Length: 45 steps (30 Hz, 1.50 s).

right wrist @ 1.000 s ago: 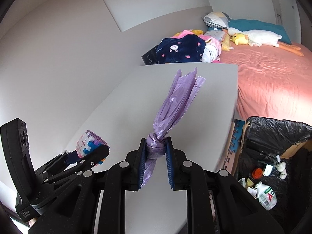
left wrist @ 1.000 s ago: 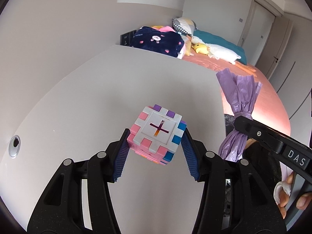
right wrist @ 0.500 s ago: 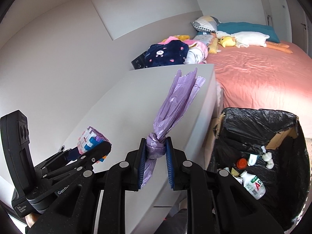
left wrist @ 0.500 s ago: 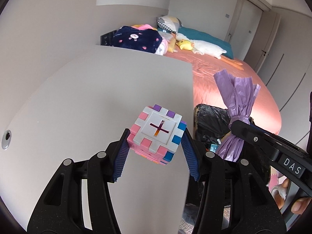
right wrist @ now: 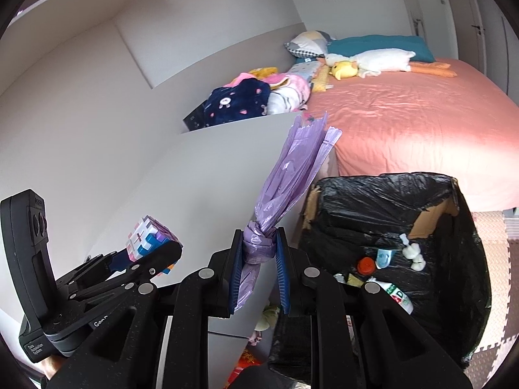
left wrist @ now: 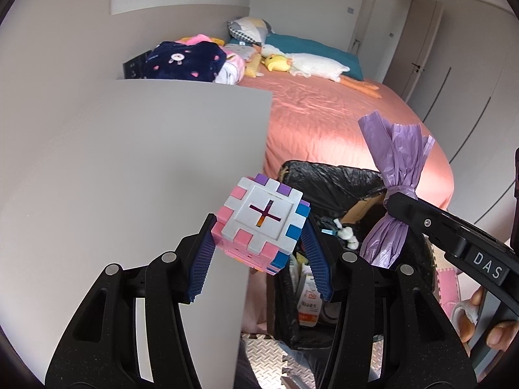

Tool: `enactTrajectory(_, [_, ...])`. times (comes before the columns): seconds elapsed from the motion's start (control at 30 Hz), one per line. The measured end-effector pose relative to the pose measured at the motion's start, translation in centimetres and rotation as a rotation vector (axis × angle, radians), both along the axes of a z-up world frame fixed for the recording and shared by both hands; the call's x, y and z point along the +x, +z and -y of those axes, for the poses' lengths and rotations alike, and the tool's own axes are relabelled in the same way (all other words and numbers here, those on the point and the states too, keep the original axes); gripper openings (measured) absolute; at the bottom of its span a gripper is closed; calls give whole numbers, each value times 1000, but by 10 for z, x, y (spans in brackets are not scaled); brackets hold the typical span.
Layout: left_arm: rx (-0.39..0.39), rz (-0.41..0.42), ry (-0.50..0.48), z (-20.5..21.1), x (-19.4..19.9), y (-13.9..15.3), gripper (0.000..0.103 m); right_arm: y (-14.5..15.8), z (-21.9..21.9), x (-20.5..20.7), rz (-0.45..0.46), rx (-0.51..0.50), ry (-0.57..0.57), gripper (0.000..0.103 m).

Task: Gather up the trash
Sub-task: 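Carry the pink cube and purple bag over the trash bin, then open both grippers to drop the cube and bag into the bin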

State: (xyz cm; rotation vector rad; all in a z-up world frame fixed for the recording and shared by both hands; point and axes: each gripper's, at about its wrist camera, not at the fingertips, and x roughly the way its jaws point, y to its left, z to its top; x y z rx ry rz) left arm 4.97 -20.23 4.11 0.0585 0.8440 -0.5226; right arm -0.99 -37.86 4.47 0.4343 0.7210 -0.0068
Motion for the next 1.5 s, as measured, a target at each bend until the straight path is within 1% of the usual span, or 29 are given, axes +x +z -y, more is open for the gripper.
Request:
enactTrajectory(0.67, [20,-6,-145,75,-10,2,52,-3,79,-33,2,22,-155,21])
enactTrajectory(0.87, [37,-3,-194,99,-15,2,52,-5,100,-42,1,30,-195,21])
enactTrajectory(1.13, [50,-23,-268,128,-25,-6,52,-12,126,-49,-17,40,-246,21])
enactTrajectory(1.23, [44,-37,-284,135,-26,-11,53,-13,133,-48,-24,29,-262,21])
enactTrajectory(1.27, [37,-40,-291,135,-25,-12,55,-12,134,-47,-26,21,-266,21])
enactTrajectory(1.3, [34,-42,-291,136,-25,-12,60,-12,136,-46,-29,11,-268,21])
enactTrajectory(1.33, [33,-40,-283,136,-24,-12,80,-11,137,-45,-32,1,-272,28])
enactTrajectory(1.37, [31,-34,-265,135,-24,-12,96,-9,139,-44,-34,-13,-282,46])
enactTrajectory(1.4, [28,-24,-249,133,-22,-10,97,-8,139,-44,-35,-32,-301,58])
enactTrajectory(1.43, [28,-16,-243,132,-22,-9,97,-6,139,-45,-30,-50,-314,76])
enactTrajectory(1.47, [30,-8,-238,131,-21,-7,97,-5,138,-46,-24,-66,-321,79])
enactTrajectory(1.5, [36,5,-227,130,-22,-6,97,-3,138,-45,-20,-78,-322,80])
